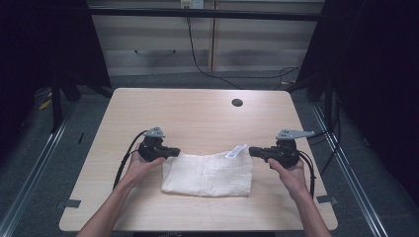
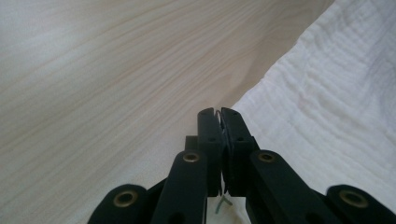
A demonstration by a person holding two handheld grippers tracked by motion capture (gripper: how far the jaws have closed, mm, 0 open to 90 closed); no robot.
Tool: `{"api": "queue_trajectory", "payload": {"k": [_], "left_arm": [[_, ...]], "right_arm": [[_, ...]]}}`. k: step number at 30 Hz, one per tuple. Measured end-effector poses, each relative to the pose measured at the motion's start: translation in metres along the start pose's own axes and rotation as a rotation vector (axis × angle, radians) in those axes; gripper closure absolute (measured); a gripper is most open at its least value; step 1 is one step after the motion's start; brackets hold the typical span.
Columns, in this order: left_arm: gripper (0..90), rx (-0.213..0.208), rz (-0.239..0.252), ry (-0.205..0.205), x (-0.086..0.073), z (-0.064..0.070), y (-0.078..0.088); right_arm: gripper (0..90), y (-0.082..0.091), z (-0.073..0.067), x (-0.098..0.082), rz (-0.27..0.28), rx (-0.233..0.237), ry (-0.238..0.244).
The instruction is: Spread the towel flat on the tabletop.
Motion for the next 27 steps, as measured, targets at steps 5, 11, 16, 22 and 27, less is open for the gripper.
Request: {"api": "queue_trajectory", "payload": {"k": [5,11,16,22,27], "left_arm": [[88.2,-0.004,0.019,-0.014,0.007,0.003,0.005],[88.4,-0.013,0.081,-0.005,0.027,0.004,0.022],[88.4,0.002,0.141,-0.014,0.05,0.001,0.041],[88.4,0.048,0.211,-0.032,0.091,-0.009,0.062],[88.5,0.089,0.265,-0.071,0.138,-0.012,0.081]], "right_arm": [[88.4,0.002,0.0,0.002,0.004,-0.006,-0.003],[88.6,0.01,0.002,0.014,0.027,-0.013,0.003],[88.7,0.018,0.006,0.034,0.05,-0.026,0.022],[88.8,0.016,0.011,0.072,0.088,-0.03,0.051],[88.8,0.012,0.015,0.111,0.137,-0.024,0.073]]}}
Point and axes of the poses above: each handheld gripper's, and its own axes: y roughly backward along the jaws, x roughly out of its top, z roughly to its right, the point moved 4 cm from there along -y, roughly forward along the jaws, and after that the axes turned 10 degrees about z, right-handed, at the moved point
